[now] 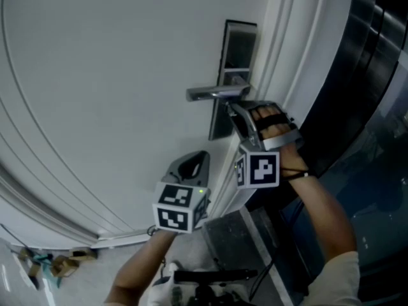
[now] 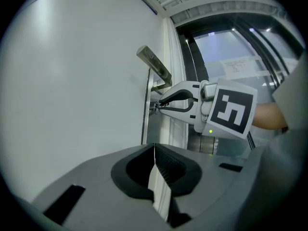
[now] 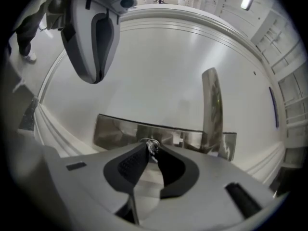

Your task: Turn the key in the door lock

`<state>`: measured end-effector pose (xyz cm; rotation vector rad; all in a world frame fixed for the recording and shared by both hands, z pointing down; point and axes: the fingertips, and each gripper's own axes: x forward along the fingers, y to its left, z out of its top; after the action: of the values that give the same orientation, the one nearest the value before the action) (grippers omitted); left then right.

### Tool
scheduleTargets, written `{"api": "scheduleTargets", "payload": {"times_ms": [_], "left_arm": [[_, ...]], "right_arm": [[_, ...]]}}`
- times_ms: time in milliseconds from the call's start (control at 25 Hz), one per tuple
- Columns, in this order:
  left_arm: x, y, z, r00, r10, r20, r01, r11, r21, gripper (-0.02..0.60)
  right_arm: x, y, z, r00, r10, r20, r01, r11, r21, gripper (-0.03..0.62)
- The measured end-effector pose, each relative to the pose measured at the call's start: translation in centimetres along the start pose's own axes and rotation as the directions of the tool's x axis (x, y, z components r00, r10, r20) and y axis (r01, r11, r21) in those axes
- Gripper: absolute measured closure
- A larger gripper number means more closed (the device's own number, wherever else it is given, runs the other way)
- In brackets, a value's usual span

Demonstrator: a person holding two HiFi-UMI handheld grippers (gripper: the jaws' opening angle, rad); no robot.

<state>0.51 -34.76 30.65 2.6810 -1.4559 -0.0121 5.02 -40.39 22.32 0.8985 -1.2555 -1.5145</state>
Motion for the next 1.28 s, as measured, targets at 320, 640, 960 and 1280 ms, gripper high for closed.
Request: {"api": "scheduleTargets", "payload": {"times_ms": [320,640,960,1280], "left_arm": [[0.0,-0.1,0.0,1.0,-0.006,-0.003,0.006,1.0,0.001,0.566],[0.1,-0.2,-0.3,1.0,-0.008,-0.013,0.008,1.0,0.001,0.566],[0.3,-0.4,-0.3,1.0,-0.008,-0.015,0.008,1.0,0.004,0.566],[0.1,-0.4,-0.2,1.0,-0.001,-0.011,0.001,1.0,0.004,0.566]], "right_arm": [[0.0,-0.1,0.0,1.0,0.031,0.0,-0.03,0.992,0.124,0.526],[0.2,-0.5,0.0,0.995,0.089,0.049,-0.101,0.866,0.49,0.526],[0.2,-0.9,-0.2,0.993,0.086,0.083,-0.12,0.696,0.708,0.526],[0.1,-1.2,-0.4,0.988,0.074,0.136,-0.154,0.457,0.876,0.53]]}}
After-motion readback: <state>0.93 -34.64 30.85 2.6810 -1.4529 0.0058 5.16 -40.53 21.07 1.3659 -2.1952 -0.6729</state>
